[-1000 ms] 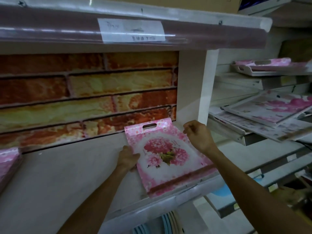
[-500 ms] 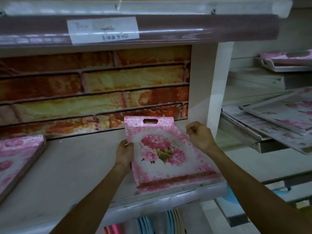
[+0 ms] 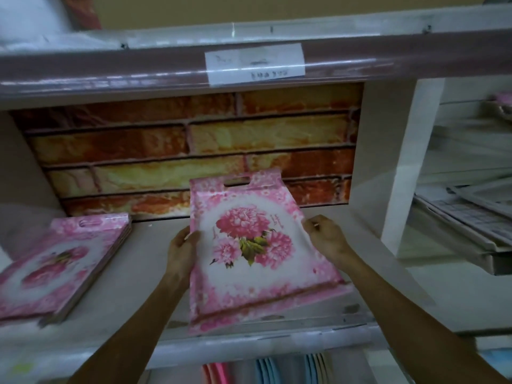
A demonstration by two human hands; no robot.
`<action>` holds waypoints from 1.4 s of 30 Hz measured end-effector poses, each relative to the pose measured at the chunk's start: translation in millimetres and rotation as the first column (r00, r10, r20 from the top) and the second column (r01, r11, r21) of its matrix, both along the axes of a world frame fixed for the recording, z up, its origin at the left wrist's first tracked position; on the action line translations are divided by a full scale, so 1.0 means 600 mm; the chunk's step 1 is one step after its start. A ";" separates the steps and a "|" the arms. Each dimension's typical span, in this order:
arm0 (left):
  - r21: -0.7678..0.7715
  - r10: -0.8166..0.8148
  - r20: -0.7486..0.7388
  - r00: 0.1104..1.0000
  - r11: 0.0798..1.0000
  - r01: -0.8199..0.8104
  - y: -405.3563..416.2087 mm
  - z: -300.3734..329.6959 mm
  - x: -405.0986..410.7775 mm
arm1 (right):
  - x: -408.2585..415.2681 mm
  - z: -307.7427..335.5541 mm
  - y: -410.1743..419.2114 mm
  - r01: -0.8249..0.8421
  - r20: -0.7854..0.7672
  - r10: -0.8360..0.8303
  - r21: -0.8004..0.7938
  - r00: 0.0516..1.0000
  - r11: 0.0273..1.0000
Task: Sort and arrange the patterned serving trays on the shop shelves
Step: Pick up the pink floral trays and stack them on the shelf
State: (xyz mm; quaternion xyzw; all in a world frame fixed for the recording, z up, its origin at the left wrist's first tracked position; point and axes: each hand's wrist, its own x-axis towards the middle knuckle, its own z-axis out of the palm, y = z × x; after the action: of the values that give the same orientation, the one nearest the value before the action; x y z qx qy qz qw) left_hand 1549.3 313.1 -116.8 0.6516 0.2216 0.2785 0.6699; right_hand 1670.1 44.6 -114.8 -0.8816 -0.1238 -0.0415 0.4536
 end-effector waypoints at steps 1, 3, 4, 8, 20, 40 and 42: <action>0.025 0.002 -0.011 1.000 1.000 -0.002 0.017 -0.003 -0.003 | -0.005 -0.002 0.016 -0.002 0.009 0.002 -0.005 1.000 1.000; 0.088 0.019 -0.041 0.999 0.996 -0.015 0.048 -0.007 -0.013 | -0.015 -0.010 0.049 0.000 0.023 0.000 -0.015 1.000 1.000; 0.136 0.030 -0.059 0.998 0.990 -0.022 0.060 -0.009 -0.016 | -0.020 -0.016 0.060 0.006 0.023 -0.005 -0.025 1.000 1.000; 0.242 -0.008 -0.133 0.991 0.969 0.040 0.103 -0.015 -0.027 | -0.041 -0.043 0.098 0.018 -0.007 -0.018 -0.049 1.000 0.999; 0.680 0.127 -0.468 0.874 0.684 0.264 0.184 -0.067 -0.002 | -0.066 -0.081 0.146 0.111 0.011 -0.111 -0.220 0.994 0.969; 0.724 0.150 -0.569 0.809 0.558 0.406 0.216 -0.097 0.020 | -0.082 -0.083 0.144 0.155 0.110 -0.115 -0.488 0.987 0.859; 0.725 0.145 -0.584 0.798 0.536 0.433 0.215 -0.086 0.016 | -0.082 -0.073 0.131 0.140 0.118 -0.093 -0.487 0.989 0.862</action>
State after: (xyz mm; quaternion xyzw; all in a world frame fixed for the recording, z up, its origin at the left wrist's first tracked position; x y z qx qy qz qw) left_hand 1558.8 441.9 -168.3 0.9570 0.1974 0.0762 0.1985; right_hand 1620.7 123.3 -158.4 -0.9712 -0.0973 -0.0759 0.2039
